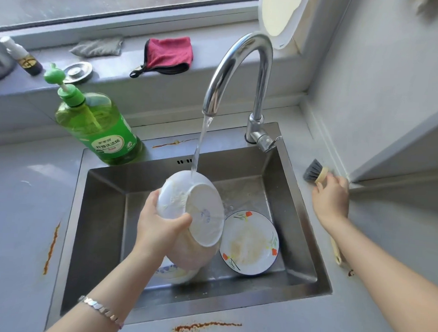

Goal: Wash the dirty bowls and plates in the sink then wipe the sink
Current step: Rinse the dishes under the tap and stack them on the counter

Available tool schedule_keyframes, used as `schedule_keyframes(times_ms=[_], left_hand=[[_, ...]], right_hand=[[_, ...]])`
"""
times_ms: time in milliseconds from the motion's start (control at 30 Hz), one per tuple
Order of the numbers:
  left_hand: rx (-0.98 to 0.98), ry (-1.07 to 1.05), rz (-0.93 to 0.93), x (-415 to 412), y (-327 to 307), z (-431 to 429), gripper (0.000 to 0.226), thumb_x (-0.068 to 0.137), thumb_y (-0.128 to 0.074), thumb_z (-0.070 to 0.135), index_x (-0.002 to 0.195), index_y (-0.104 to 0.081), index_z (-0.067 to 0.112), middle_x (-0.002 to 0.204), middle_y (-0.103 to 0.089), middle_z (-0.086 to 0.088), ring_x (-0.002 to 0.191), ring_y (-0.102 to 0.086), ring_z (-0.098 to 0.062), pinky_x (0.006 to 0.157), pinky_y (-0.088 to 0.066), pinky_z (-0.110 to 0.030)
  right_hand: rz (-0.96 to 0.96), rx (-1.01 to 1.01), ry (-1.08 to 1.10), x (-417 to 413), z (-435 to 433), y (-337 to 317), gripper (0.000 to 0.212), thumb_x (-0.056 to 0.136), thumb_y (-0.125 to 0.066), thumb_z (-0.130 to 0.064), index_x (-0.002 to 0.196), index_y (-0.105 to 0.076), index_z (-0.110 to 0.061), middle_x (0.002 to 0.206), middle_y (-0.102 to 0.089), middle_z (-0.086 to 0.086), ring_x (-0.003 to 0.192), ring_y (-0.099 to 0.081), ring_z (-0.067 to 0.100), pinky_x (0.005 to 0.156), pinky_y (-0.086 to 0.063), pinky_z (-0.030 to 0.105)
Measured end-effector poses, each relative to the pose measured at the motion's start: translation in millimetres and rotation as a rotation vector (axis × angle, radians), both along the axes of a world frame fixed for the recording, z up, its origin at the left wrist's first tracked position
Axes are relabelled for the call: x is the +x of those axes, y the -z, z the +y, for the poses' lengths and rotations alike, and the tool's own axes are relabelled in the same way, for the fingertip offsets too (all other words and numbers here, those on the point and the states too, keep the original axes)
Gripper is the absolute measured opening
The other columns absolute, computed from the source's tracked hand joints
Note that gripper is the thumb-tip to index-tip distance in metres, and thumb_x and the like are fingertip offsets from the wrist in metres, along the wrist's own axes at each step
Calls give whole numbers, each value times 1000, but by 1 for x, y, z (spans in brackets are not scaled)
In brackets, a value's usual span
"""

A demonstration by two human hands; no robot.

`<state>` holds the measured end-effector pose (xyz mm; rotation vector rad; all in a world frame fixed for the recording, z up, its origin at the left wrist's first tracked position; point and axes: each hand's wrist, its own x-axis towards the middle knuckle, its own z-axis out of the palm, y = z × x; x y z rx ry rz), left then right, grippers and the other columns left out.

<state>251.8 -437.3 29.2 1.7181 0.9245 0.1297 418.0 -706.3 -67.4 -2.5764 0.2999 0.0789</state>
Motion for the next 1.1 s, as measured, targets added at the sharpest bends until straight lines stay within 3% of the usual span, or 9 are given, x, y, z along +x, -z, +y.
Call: schedule_keyframes(times_ms=[133,300,433,633,700,833,900,1000,1100], left_hand=[[-55,-27,-44,2,3,2,50,73,-69,-2,108,-52,28,92,-61,9,78,-58,-5,64,-48,-22],[-257,-47,-137,12,5,10,52,57,-70,10,104,-56,27,91,-64,3,76,-63,-11,68,-53,-27],[-299,20,-90,20,9,27,51,56,-72,14,100,-55,34,96,-65,0,85,-65,-18,65,-53,-33],[-444,-13,-52,27,15,39,43,55,-81,10,93,-62,16,91,-70,-9,77,-67,-25,65,-53,-35],[-446,-66,-78,31,16,34,38,59,-76,1,90,-61,18,87,-69,-6,77,-65,-24,65,-52,-34],[-364,-211,-119,39,15,29,36,65,-70,-4,89,-59,21,84,-66,-2,73,-62,-18,63,-51,-29],[-322,-261,-142,40,15,32,39,64,-70,-4,93,-60,20,85,-66,-2,74,-62,-17,67,-52,-29],[-311,-264,-164,33,13,38,43,70,-68,-8,107,-59,13,93,-67,-6,81,-64,-19,74,-53,-30],[-289,-266,-158,23,14,40,42,71,-67,-8,107,-58,14,92,-66,-4,80,-63,-18,76,-53,-34]], right_hand=[[-33,211,-263,-25,41,-17,49,86,-62,-12,131,-47,-1,127,-48,19,120,-45,29,97,-32,25],[718,729,-369,-47,101,-30,66,87,-57,-41,141,-32,-15,125,-55,6,101,-60,17,92,-48,34],[637,1028,-221,-44,121,-32,56,80,-66,-27,129,-45,-10,114,-62,6,99,-62,21,83,-54,37],[332,785,-363,-44,127,-30,37,85,-64,-36,114,-55,-15,106,-65,0,100,-61,16,92,-49,42],[226,657,-373,-49,139,-27,60,84,-55,-51,128,-46,-11,122,-57,8,115,-53,21,100,-42,42],[17,208,-608,-62,172,-33,80,85,-20,-61,149,-11,-12,157,-7,9,145,-3,20,115,0,30],[-56,145,-823,-82,187,-43,83,80,-5,-67,148,-4,-19,155,5,-1,144,8,13,115,6,30],[-219,146,-1100,-98,188,-35,69,93,-10,-57,145,-8,-12,150,-5,-1,141,0,9,114,3,27],[-114,48,-1167,-81,174,-34,86,76,9,-77,141,9,-22,148,14,-8,139,17,6,112,14,21]])
